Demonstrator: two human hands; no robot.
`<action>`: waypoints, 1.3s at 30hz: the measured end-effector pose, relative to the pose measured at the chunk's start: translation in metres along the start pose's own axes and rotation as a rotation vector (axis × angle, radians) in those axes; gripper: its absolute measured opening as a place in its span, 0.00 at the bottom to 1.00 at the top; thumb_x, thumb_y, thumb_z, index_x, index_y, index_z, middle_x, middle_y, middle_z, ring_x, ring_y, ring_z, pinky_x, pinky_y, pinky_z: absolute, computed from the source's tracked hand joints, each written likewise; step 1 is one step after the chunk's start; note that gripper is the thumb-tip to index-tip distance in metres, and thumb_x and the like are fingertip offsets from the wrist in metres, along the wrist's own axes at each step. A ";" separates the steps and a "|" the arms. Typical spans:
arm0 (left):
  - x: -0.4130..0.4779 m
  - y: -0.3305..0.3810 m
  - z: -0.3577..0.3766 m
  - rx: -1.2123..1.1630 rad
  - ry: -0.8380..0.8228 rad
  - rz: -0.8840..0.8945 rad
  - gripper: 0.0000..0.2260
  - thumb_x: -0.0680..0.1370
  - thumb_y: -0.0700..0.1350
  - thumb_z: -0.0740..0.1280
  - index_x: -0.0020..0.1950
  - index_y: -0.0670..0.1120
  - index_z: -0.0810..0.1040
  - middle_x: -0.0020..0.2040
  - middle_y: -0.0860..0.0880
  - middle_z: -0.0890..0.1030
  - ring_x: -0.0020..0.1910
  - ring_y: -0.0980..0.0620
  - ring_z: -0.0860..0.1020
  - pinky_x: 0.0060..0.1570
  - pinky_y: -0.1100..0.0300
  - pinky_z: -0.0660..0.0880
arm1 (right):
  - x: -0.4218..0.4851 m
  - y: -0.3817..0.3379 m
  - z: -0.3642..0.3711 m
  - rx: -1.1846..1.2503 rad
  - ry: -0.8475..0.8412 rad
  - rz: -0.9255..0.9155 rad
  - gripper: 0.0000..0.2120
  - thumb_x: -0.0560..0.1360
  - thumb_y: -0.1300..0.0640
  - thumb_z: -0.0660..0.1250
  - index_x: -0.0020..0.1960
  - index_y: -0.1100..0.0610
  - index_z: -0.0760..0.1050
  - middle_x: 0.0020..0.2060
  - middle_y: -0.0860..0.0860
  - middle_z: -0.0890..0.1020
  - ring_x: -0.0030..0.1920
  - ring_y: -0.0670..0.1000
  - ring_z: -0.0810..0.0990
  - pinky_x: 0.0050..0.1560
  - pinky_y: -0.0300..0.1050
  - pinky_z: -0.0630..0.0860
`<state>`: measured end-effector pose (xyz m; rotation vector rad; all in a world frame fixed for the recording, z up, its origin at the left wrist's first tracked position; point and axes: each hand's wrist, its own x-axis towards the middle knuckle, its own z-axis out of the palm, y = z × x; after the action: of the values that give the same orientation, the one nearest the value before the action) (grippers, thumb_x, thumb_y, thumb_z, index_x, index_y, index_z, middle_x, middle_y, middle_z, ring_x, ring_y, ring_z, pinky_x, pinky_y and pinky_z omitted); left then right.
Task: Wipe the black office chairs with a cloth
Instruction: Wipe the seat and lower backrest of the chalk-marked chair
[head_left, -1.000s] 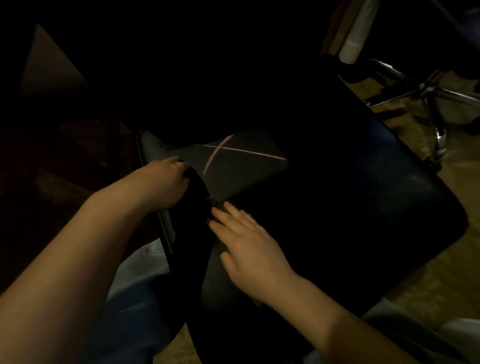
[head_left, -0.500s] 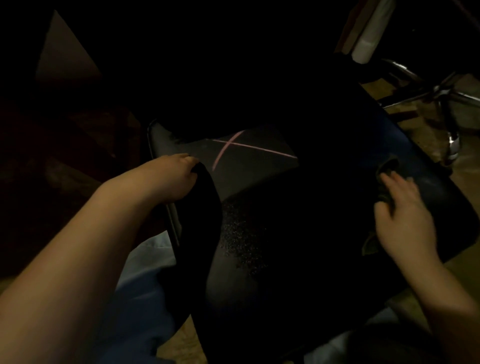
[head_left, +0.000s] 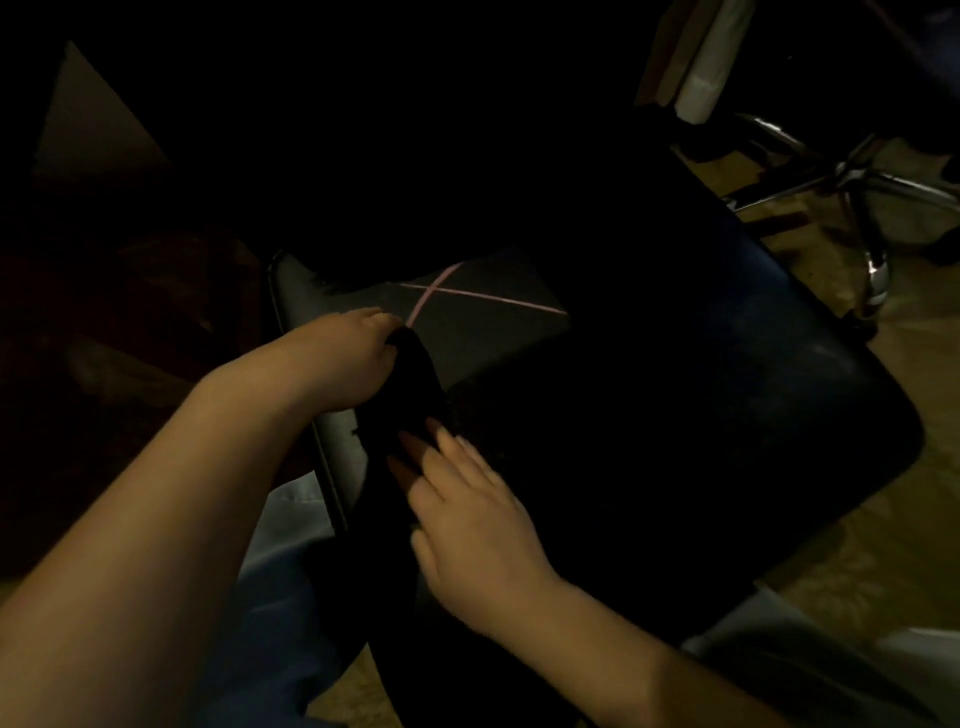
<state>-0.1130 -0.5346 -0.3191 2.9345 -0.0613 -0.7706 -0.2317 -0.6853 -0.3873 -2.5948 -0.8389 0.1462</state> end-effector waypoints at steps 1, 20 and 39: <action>0.000 0.001 0.000 -0.003 0.000 0.003 0.20 0.83 0.44 0.54 0.76 0.44 0.62 0.75 0.44 0.63 0.73 0.45 0.63 0.70 0.57 0.60 | -0.005 0.004 -0.001 0.012 -0.001 -0.014 0.23 0.69 0.54 0.62 0.62 0.58 0.76 0.66 0.54 0.75 0.72 0.57 0.67 0.73 0.51 0.56; -0.002 0.015 -0.002 -0.006 0.025 0.053 0.19 0.82 0.45 0.57 0.73 0.44 0.67 0.71 0.43 0.70 0.69 0.44 0.69 0.65 0.56 0.65 | -0.066 0.196 -0.090 -0.033 0.407 0.850 0.25 0.75 0.59 0.54 0.72 0.63 0.66 0.73 0.60 0.65 0.74 0.60 0.61 0.72 0.57 0.60; 0.003 0.039 0.004 0.033 -0.007 0.119 0.23 0.81 0.50 0.59 0.75 0.45 0.64 0.74 0.45 0.67 0.72 0.45 0.66 0.69 0.54 0.64 | -0.048 0.093 -0.036 -0.018 0.085 0.144 0.29 0.67 0.54 0.55 0.68 0.56 0.73 0.70 0.54 0.72 0.74 0.56 0.64 0.74 0.56 0.60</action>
<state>-0.1131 -0.5736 -0.3194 2.9269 -0.2487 -0.7684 -0.2125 -0.7945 -0.3937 -2.6576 -0.6265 0.0686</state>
